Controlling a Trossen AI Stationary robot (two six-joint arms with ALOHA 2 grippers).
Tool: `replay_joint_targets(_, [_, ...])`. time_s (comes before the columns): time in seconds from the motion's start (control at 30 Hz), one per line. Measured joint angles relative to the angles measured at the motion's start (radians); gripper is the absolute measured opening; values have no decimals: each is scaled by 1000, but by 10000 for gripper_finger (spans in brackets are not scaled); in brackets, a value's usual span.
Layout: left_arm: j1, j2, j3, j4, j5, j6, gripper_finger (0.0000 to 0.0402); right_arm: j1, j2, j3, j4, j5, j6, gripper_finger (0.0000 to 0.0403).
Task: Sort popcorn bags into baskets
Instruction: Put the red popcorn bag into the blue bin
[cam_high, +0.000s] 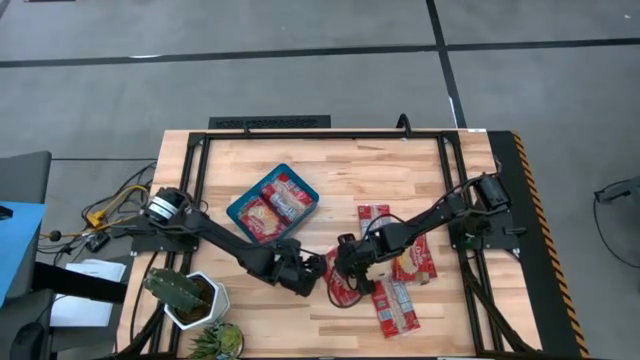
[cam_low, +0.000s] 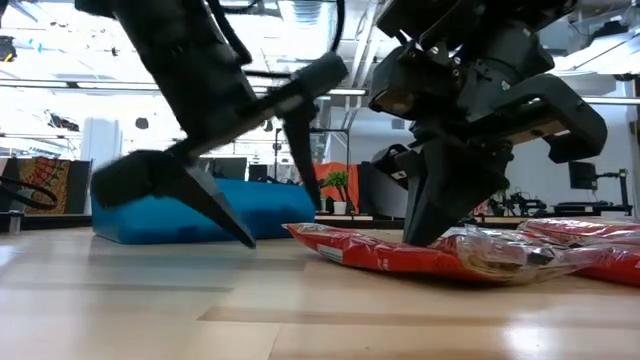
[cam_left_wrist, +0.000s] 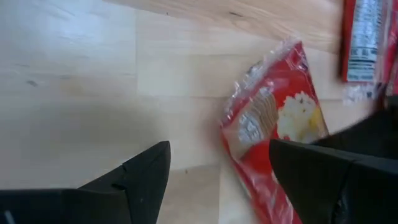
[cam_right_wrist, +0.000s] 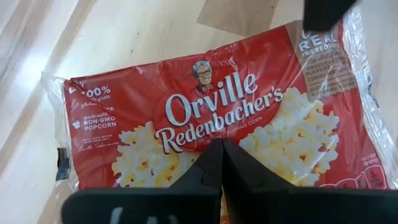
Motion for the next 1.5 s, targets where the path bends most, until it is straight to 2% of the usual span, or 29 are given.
replay_joint_targets(0.33, [33,104,1,222,-37,4,259,2,0,-2,11,-1,-27,36])
replay_joint_targets(0.43, [33,115,1,228,-37,-21,248,2,0,-2,6,-2,-39,31])
replay_joint_targets(0.57, [34,119,0,227,-29,-20,191,2,-1,-2,-4,-7,-55,23])
replay_joint_targets(0.8, [35,121,0,220,-35,-3,24,2,-3,-1,-10,-5,-71,31])
replay_joint_targets(0.9, [38,122,1,235,-38,-9,14,2,-35,-1,-56,-3,-72,35])
replay_joint_targets(1.07, [38,108,0,259,-45,-3,6,1,-157,-1,-212,-3,-93,26])
replay_joint_targets(1.23, [39,65,-2,250,-30,2,5,1,-348,-1,-327,-1,-90,21])
replay_joint_targets(1.5, [38,-56,69,203,-32,141,2,1,-672,0,-486,149,-56,33])
